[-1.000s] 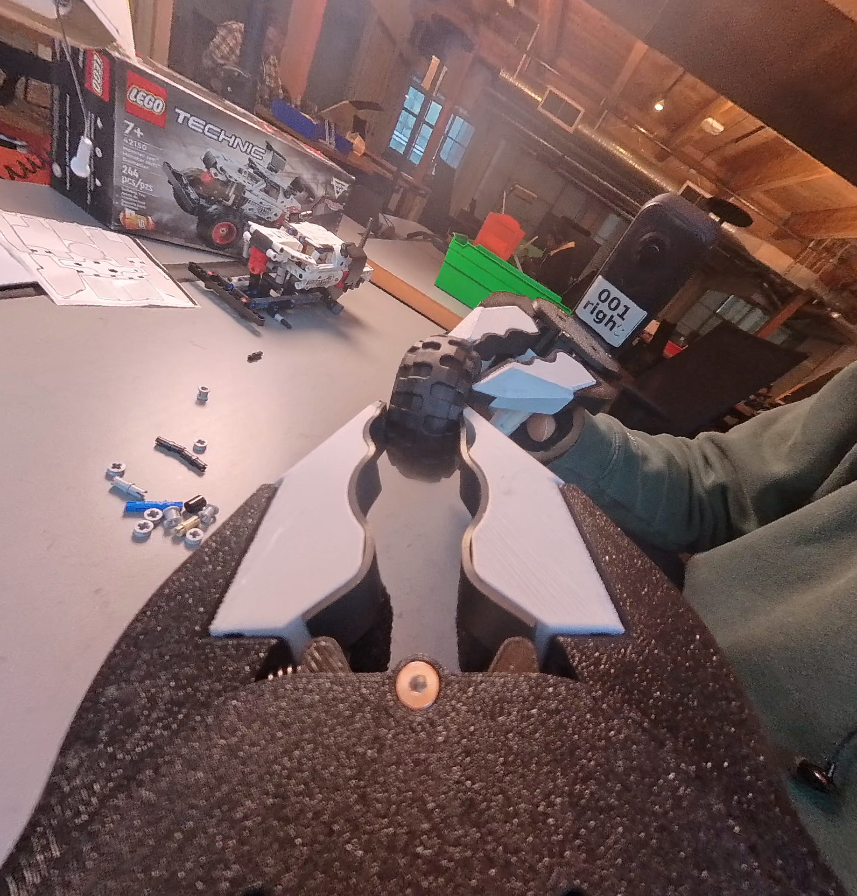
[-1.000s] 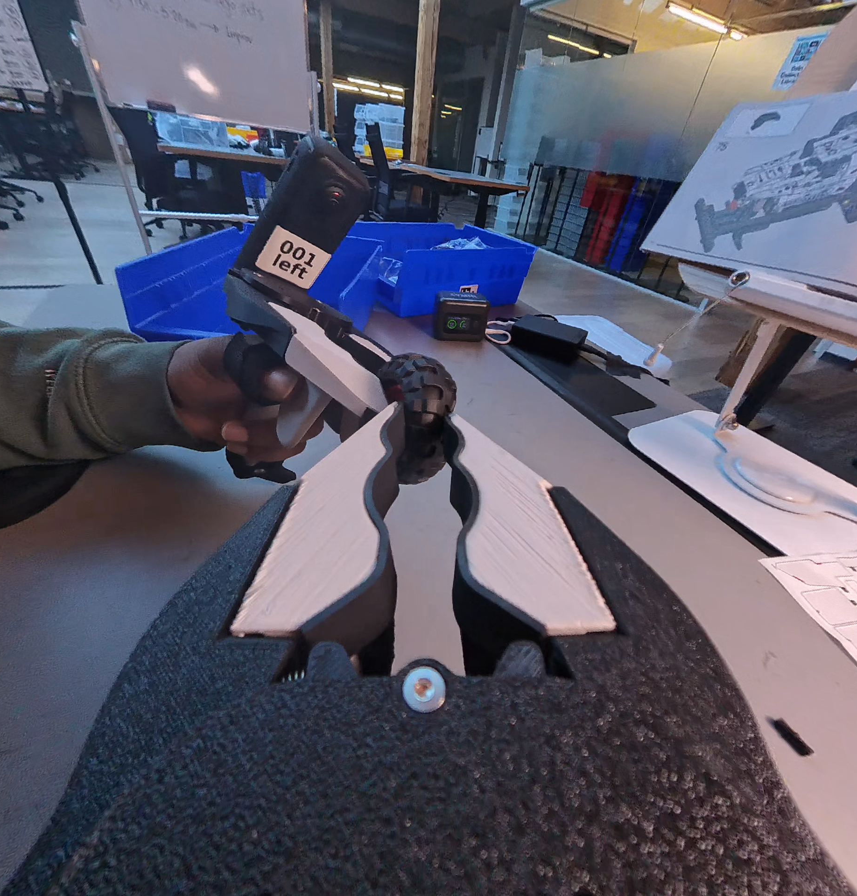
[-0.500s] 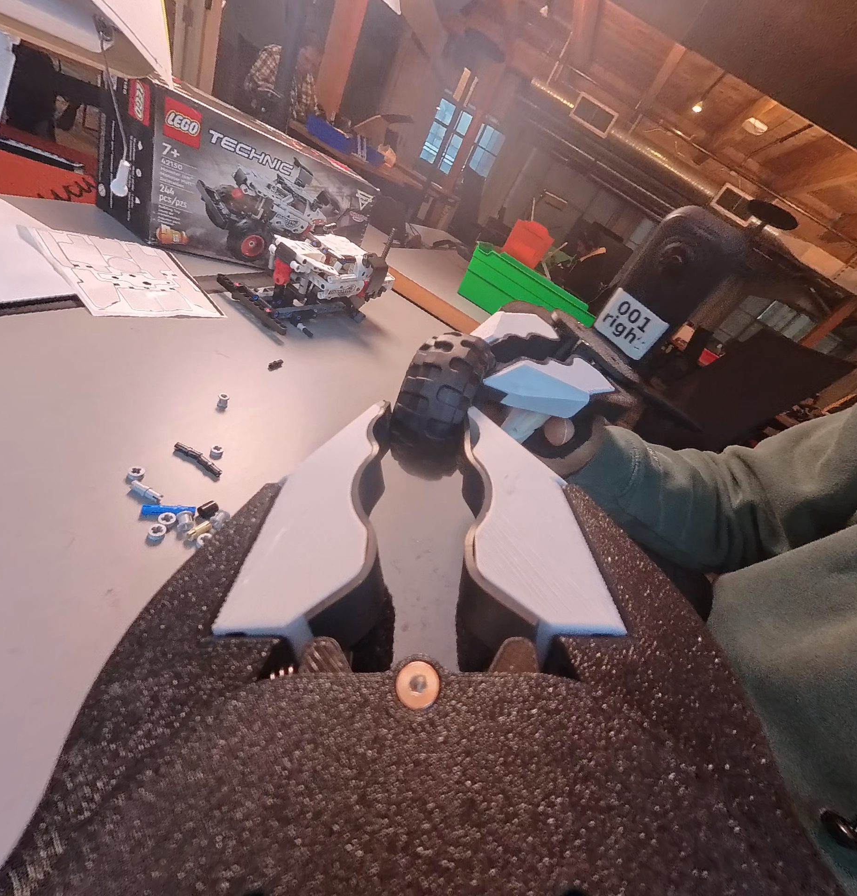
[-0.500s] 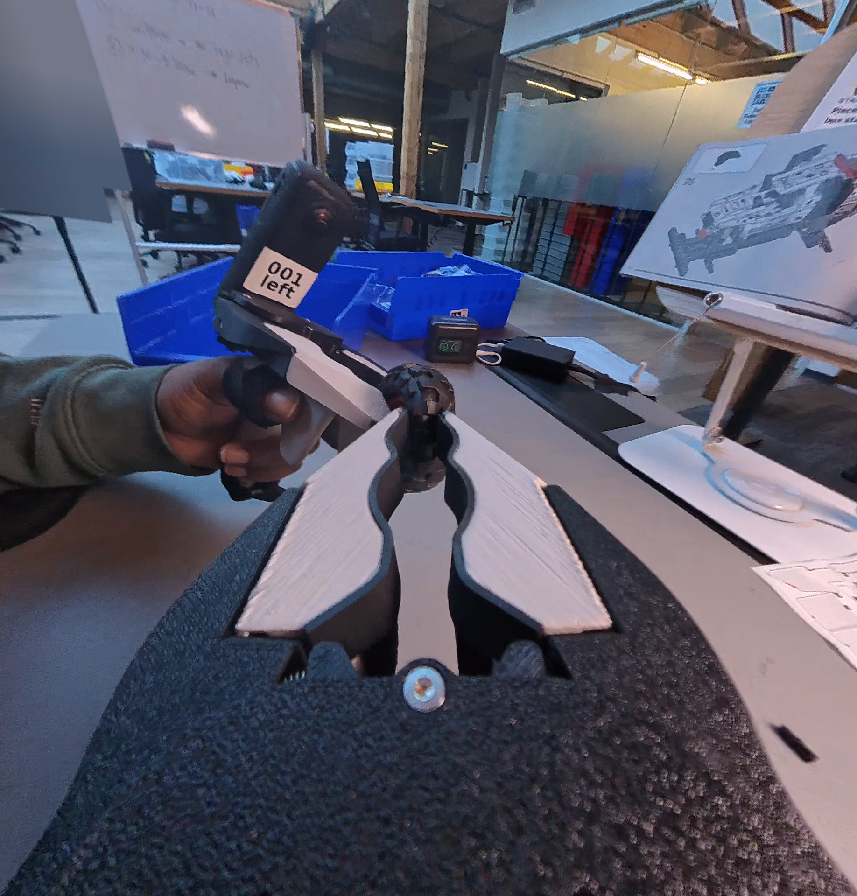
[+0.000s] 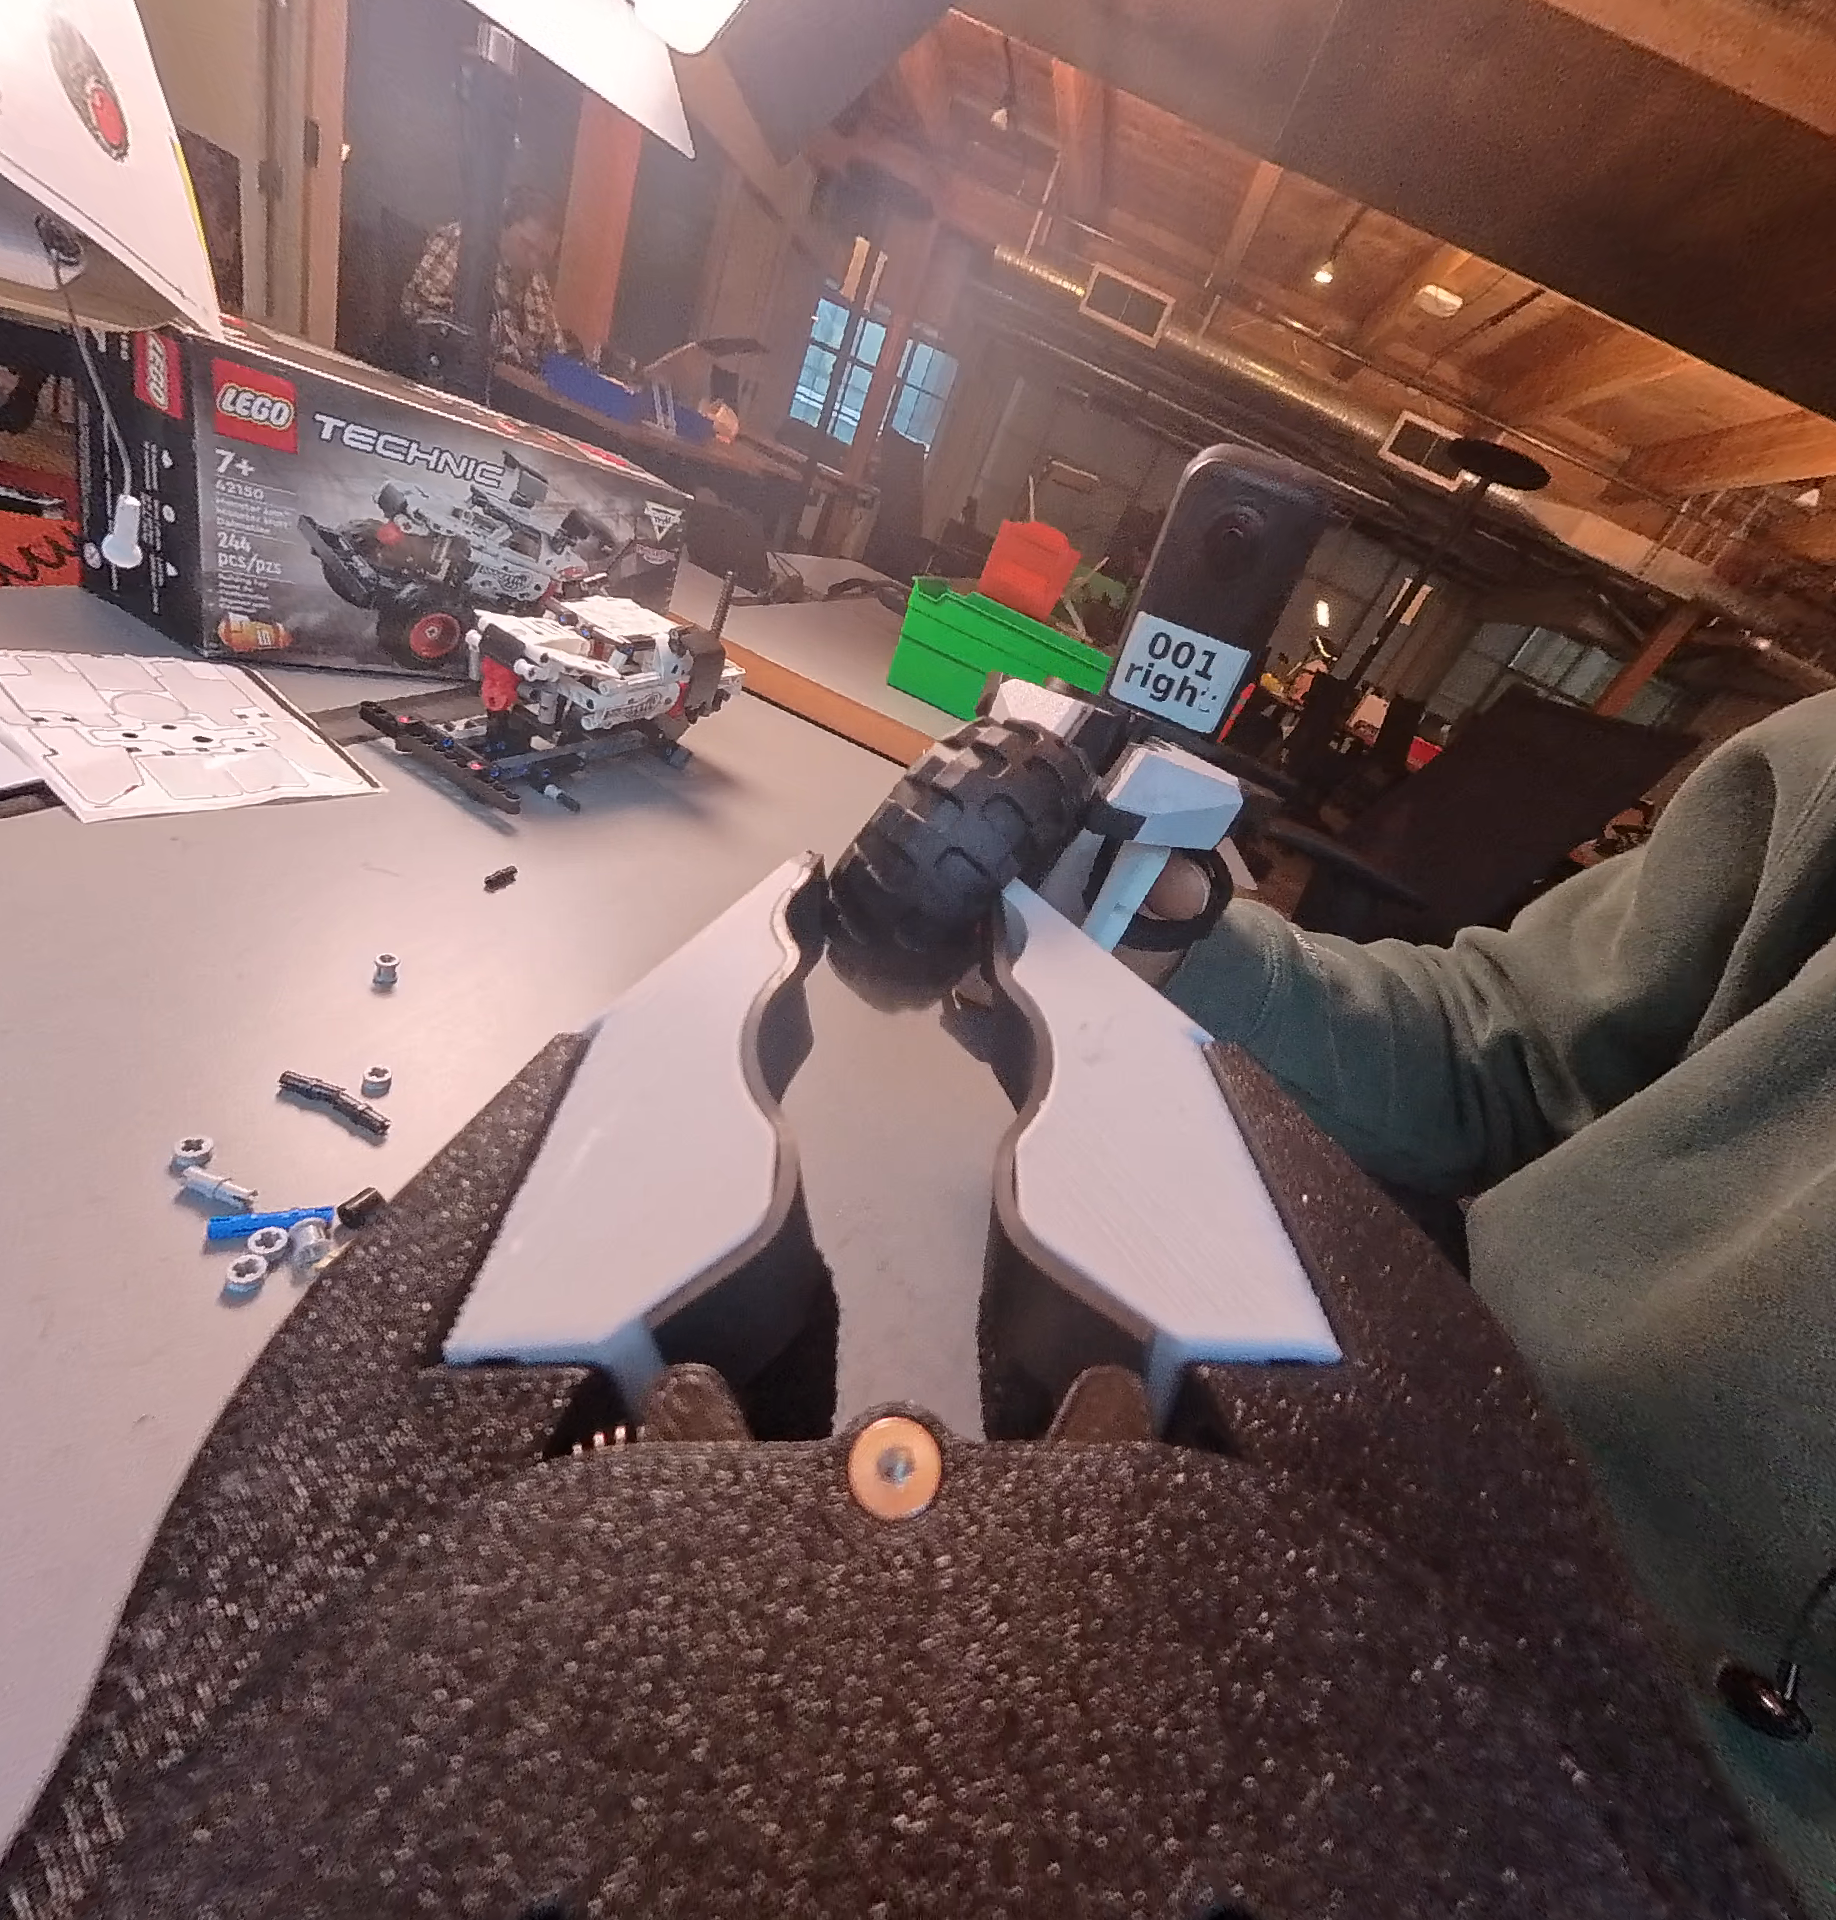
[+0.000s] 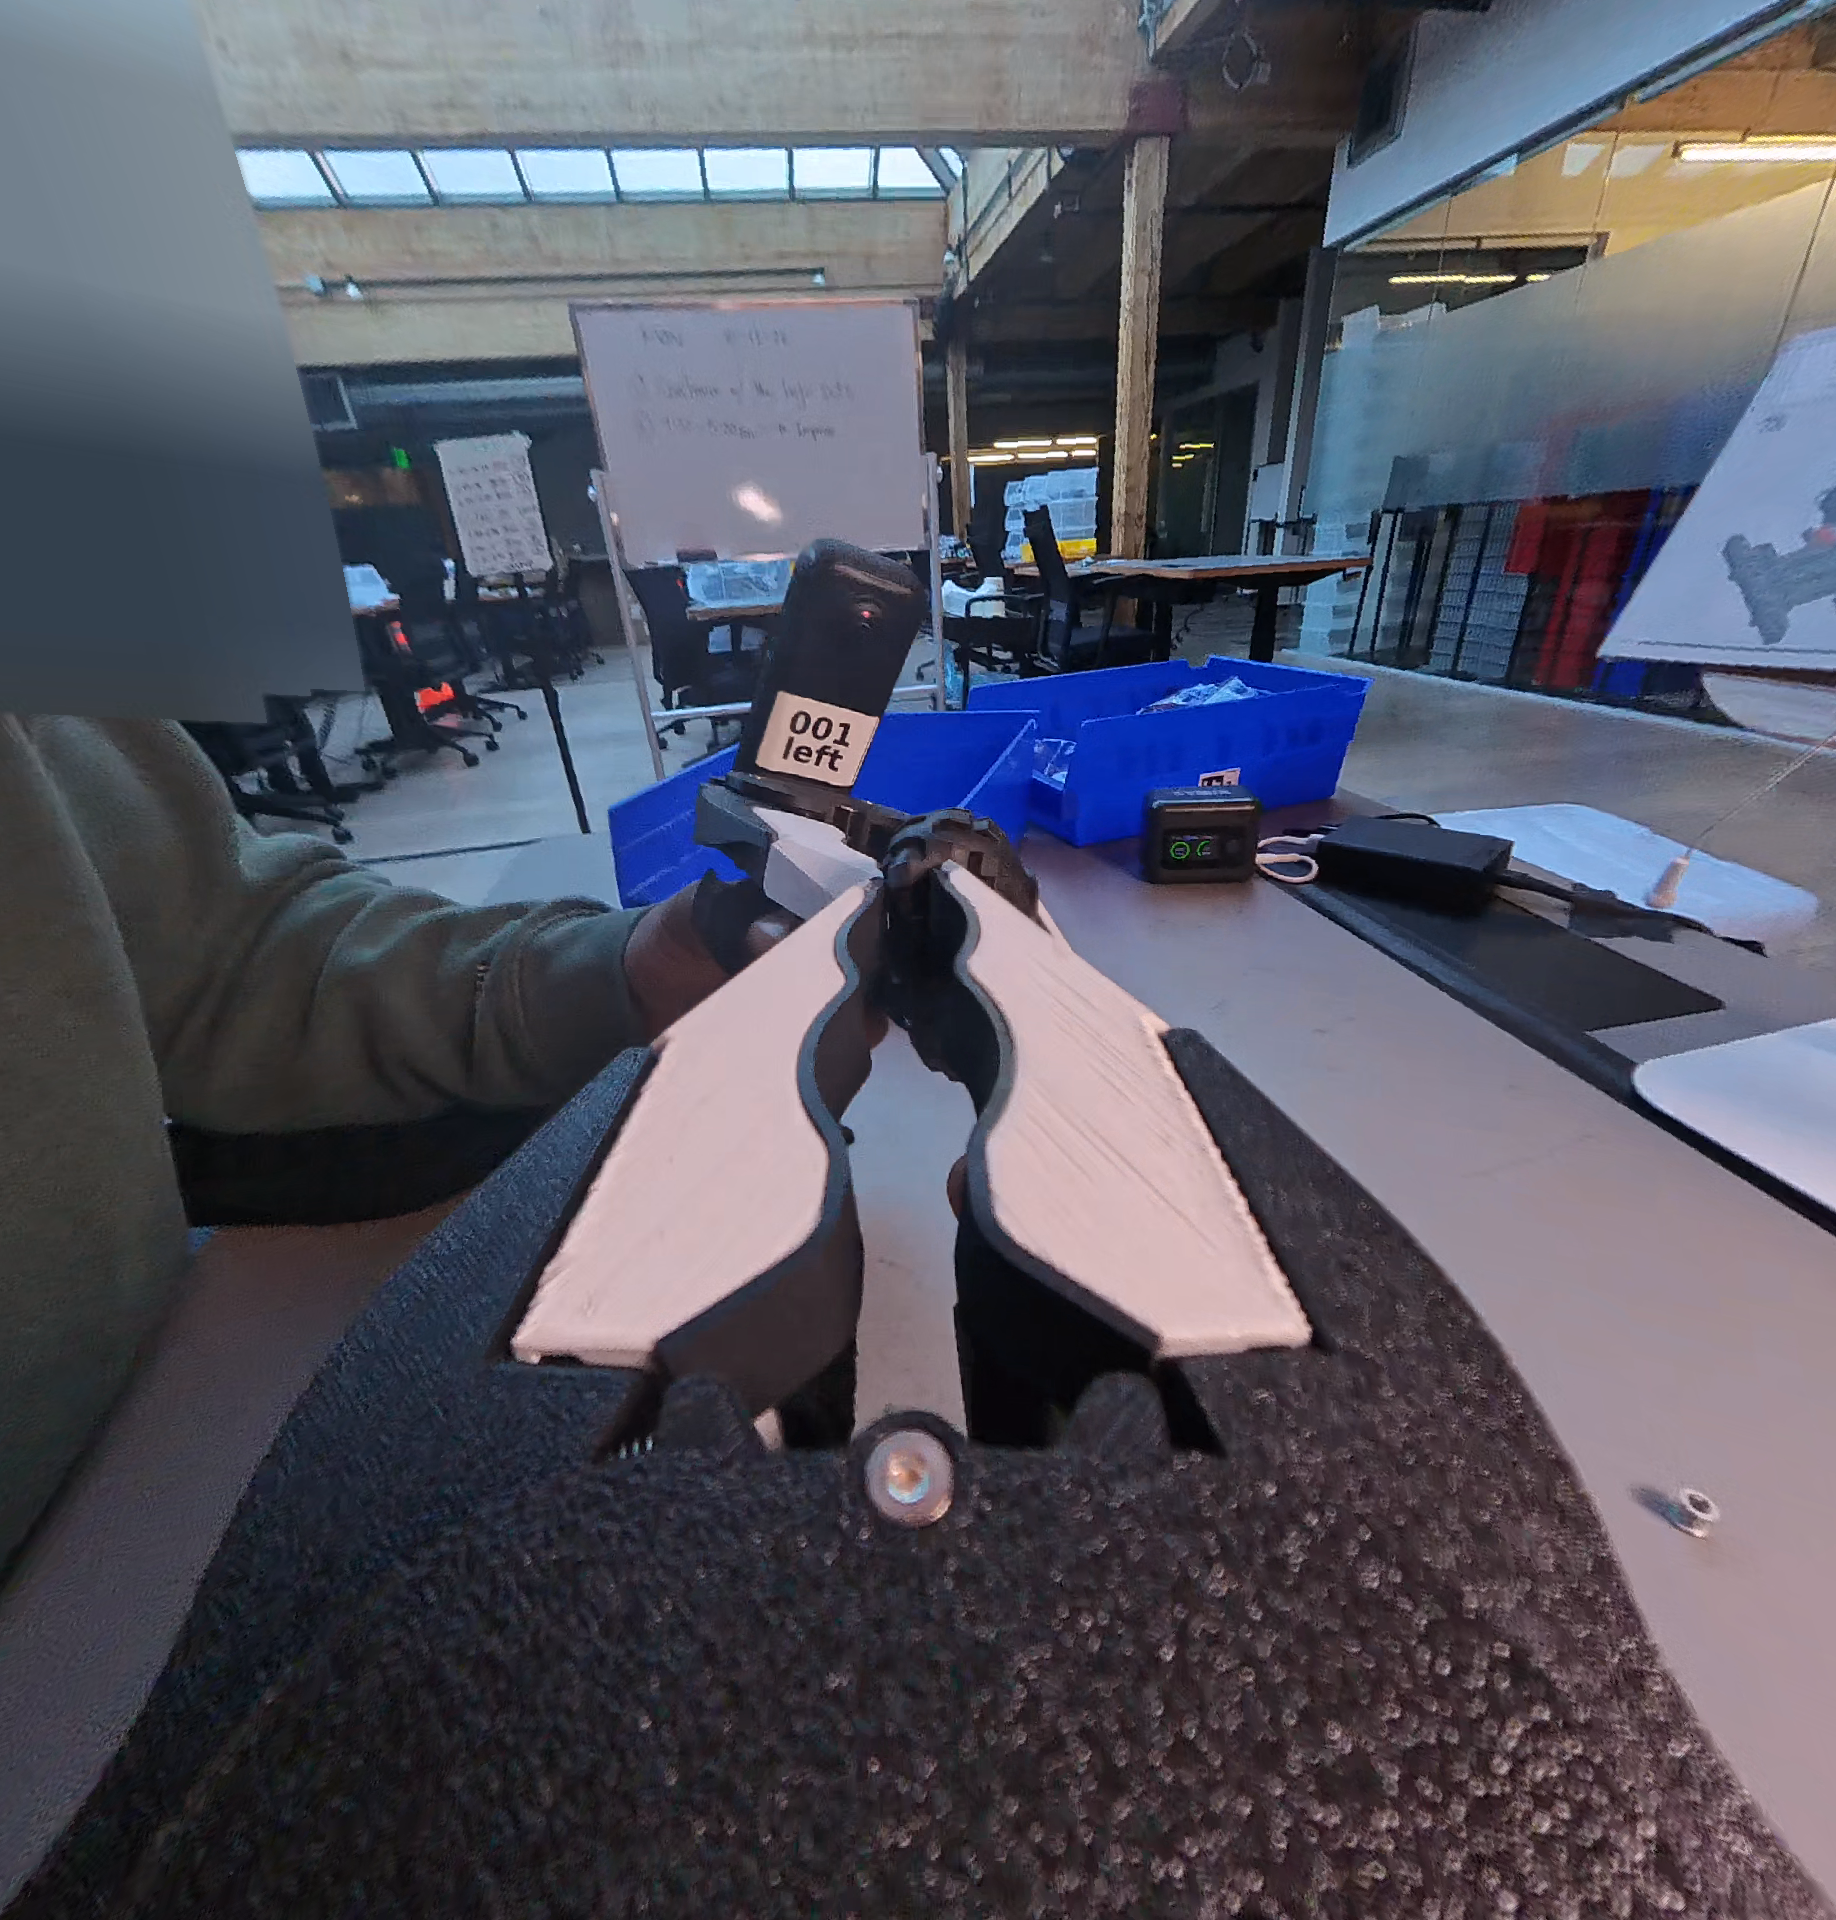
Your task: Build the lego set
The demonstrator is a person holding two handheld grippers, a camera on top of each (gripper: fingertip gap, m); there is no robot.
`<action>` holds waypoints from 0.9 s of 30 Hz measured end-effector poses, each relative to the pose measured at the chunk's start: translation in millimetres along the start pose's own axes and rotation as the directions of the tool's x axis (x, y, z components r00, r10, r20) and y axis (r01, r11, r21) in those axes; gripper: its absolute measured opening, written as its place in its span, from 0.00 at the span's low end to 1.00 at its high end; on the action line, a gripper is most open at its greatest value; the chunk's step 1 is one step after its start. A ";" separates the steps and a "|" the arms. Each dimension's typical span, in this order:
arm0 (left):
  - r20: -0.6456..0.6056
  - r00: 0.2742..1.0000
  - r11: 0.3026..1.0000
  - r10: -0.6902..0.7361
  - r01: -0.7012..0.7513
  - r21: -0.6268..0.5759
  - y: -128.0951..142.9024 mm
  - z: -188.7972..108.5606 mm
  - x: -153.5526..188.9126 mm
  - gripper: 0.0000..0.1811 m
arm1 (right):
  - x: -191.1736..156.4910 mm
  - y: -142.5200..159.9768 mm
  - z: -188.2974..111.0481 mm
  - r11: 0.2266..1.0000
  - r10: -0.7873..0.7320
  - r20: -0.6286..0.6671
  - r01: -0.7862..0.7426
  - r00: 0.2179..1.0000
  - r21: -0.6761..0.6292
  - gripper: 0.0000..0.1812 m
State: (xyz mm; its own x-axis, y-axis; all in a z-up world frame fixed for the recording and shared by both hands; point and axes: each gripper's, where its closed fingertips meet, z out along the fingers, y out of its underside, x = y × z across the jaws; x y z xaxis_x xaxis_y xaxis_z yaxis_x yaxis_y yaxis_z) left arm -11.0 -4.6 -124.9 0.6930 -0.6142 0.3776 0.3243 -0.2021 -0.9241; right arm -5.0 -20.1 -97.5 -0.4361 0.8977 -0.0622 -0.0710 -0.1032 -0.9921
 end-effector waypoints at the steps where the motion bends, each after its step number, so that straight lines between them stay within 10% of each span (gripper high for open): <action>1: 0.008 1.000 1.000 0.006 -0.006 -0.004 0.5 0.6 -0.1 0.15 | -0.2 0.6 -0.6 0.999 -0.036 -0.010 0.036 0.999 -0.018 0.03; 9: 0.104 0.956 0.960 0.274 -0.265 -0.091 9.9 -2.7 -9.7 0.15 | 2.4 0.9 -4.3 0.991 -0.131 -0.036 0.129 0.991 -0.039 0.01; 12: 0.064 0.913 0.913 0.404 -0.397 -0.098 8.4 -0.5 5.7 0.15 | 2.8 13.9 -3.2 0.993 -0.062 0.011 0.063 0.998 -0.105 0.28; 14: 0.054 0.876 0.873 0.480 -0.471 -0.128 12.8 0.7 9.8 0.15 | -7.5 18.5 -3.4 0.992 -0.037 0.079 0.046 0.996 -0.118 0.24; 27: 0.119 0.939 0.946 0.322 -0.315 -0.074 -4.2 -2.7 4.0 0.16 | -2.6 0.3 6.6 0.908 -0.407 -0.148 0.382 0.901 -0.172 0.13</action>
State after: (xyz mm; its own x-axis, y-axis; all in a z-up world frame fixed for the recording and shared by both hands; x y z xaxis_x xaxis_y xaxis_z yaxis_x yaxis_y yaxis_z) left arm -11.3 -8.3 -119.7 0.8319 -0.5512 0.0641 0.0408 -0.0544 -0.9977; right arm -9.8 -25.3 -96.9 -0.2316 0.9146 0.3314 -0.0769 0.3224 -0.9435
